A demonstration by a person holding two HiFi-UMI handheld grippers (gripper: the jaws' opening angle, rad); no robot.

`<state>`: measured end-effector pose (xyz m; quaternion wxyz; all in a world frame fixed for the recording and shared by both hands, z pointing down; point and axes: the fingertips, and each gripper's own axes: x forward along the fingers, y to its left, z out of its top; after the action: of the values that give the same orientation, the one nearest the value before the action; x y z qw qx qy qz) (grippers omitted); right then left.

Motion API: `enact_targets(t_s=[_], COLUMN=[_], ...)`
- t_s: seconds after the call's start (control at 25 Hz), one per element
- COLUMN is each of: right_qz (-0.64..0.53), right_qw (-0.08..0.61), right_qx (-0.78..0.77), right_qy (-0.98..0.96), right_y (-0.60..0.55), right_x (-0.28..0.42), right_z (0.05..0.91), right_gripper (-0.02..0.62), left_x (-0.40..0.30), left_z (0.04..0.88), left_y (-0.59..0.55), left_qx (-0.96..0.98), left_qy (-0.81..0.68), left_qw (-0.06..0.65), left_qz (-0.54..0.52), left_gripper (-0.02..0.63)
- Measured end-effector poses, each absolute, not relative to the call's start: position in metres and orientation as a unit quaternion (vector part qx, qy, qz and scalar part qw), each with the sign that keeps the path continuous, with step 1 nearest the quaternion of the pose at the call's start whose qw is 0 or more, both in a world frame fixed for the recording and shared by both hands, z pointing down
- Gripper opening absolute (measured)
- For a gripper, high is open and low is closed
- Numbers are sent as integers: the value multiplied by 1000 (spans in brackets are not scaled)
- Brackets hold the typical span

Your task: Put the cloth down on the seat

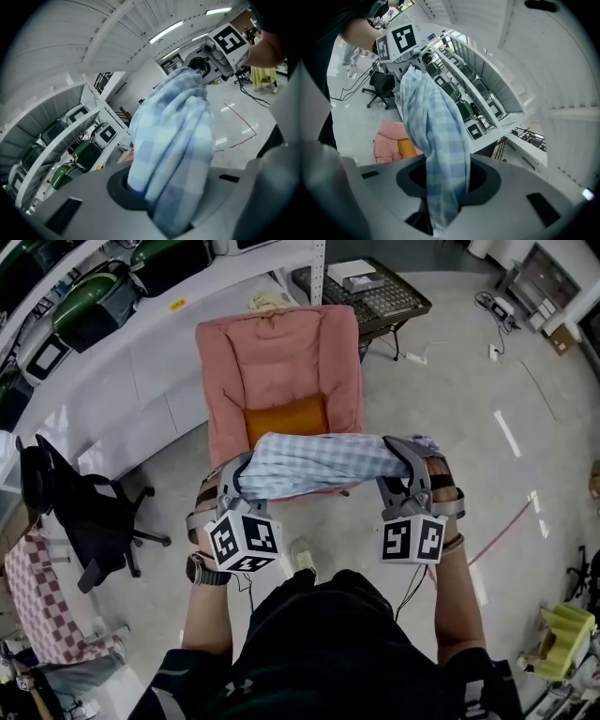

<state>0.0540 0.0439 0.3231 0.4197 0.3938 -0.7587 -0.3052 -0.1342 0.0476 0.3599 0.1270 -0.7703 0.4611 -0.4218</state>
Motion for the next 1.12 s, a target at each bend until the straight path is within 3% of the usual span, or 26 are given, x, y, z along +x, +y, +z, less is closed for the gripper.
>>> enact_targets(t_s=[0.72,1.12], right_qz=[-223,-176], right_qw=[473,503], right_qx=[370,302], right_qy=[-768,-790], right_y=[-69,-154], right_x=[80,94], right_z=[437,562], right_gripper=[135,137], left_x=[-104,-90], left_z=[482,613], left_y=[-71,-138], left_qx=[-810,-800], left_qy=[387,367], left_qw=[36,-70], left_qz=[-439,-470], left_gripper=[67,67])
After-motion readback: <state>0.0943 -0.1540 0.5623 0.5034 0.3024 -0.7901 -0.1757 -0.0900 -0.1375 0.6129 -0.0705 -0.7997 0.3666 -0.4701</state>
